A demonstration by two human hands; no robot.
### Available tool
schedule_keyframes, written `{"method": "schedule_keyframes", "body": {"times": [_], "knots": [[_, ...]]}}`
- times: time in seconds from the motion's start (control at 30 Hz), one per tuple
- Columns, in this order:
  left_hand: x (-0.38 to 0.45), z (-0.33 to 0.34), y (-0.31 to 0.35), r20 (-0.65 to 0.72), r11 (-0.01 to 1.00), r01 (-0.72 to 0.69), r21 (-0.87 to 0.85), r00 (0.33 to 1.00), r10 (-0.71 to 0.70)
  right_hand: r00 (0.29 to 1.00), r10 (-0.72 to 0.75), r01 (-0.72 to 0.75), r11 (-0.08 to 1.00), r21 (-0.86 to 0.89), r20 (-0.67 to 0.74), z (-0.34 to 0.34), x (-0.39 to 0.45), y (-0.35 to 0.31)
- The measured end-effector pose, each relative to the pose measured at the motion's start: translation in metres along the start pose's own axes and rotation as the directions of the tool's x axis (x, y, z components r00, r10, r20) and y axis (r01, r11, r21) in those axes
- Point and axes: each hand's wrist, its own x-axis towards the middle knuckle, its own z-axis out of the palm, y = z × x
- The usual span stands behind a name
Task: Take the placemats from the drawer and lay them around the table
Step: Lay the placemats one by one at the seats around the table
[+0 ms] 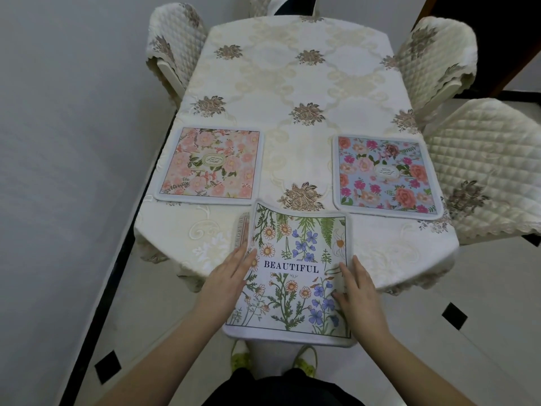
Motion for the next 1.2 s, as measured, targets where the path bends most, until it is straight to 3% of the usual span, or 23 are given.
{"method": "schedule_keyframes", "body": {"times": [0.13,0.23,0.3,0.4,0.5,0.6,0.7,0.93,1.1,1.2], "knots": [[-0.005,-0.003,0.002,0.056,0.985,0.098,-0.143,0.994,-0.091,0.996,0.054,-0.028,0.95,0.312,-0.076,-0.011,-0.011,-0.002],[0.0,-0.01,0.007,0.048,0.952,0.109,-0.287,0.994,-0.099,0.973,0.232,-0.192,0.836,0.514,-0.014,-0.011,-0.012,-0.001],[0.004,-0.014,0.008,0.025,0.858,0.197,-0.474,0.977,-0.211,0.94,0.325,-0.319,0.72,0.617,0.106,-0.015,-0.011,-0.003],[0.007,-0.017,0.004,0.146,0.587,0.376,-0.717,0.904,-0.401,0.925,0.343,-0.362,0.674,0.644,0.161,-0.015,-0.009,-0.003],[0.011,-0.015,-0.004,0.268,0.458,0.484,-0.745,0.847,-0.459,0.926,0.34,-0.364,0.689,0.627,0.163,-0.016,-0.008,-0.008],[0.012,-0.017,-0.005,0.294,0.449,0.501,-0.74,0.841,-0.455,0.931,0.323,-0.358,0.719,0.596,0.169,-0.021,-0.006,-0.016],[0.015,-0.023,-0.001,0.255,0.502,0.474,-0.723,0.859,-0.443,0.936,0.308,-0.351,0.761,0.545,0.172,-0.025,-0.001,-0.023],[0.028,-0.084,0.0,0.123,0.552,0.362,-0.751,0.898,-0.422,0.937,0.326,-0.316,0.626,0.713,0.129,-0.052,0.014,-0.046],[0.038,-0.141,0.002,0.073,0.489,0.279,-0.826,0.915,-0.398,0.954,0.297,-0.221,0.626,0.748,0.034,-0.099,0.022,-0.08],[0.046,-0.171,0.001,0.071,0.43,0.248,-0.868,0.919,-0.387,0.954,0.299,-0.171,0.568,0.805,-0.008,-0.128,0.025,-0.099]]}}
